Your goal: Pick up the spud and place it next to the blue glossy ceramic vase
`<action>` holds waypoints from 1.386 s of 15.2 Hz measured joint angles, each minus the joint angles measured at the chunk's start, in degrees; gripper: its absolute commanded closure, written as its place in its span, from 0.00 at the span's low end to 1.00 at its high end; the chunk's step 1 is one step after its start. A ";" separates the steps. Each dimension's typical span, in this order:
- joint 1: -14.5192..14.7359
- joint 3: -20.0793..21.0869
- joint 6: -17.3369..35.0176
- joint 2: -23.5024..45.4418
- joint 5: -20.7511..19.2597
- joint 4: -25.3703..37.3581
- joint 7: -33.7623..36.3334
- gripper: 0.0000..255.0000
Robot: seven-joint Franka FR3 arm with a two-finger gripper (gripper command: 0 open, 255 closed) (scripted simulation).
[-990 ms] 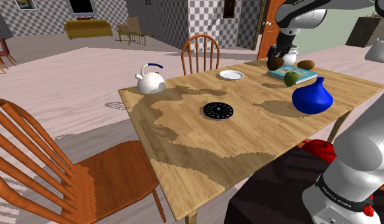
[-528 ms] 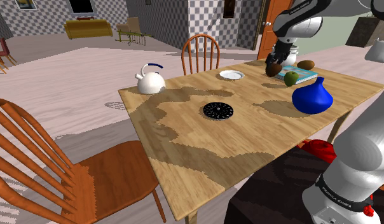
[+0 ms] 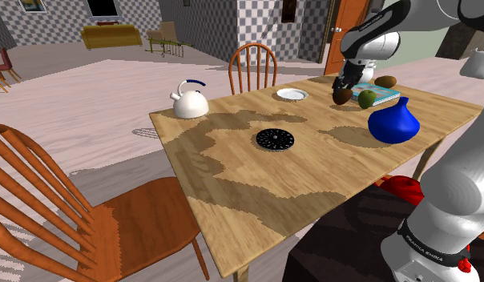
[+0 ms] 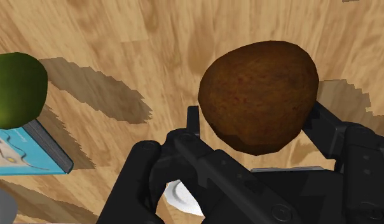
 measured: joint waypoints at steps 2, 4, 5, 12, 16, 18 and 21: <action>0.03 0.09 1.61 0.68 0.42 -0.97 -0.24 1.00; 0.00 0.13 3.10 1.20 0.80 -1.97 -0.57 1.00; -0.05 0.13 3.71 1.56 1.05 -2.24 -0.81 1.00; -0.26 0.51 8.88 4.51 3.14 -4.68 -2.43 1.00; -0.55 0.89 11.66 6.54 4.69 -5.58 -3.69 1.00; -0.63 0.98 12.24 6.99 5.02 -5.74 -3.96 1.00; -0.67 1.03 12.48 7.17 5.18 -5.72 -4.10 1.00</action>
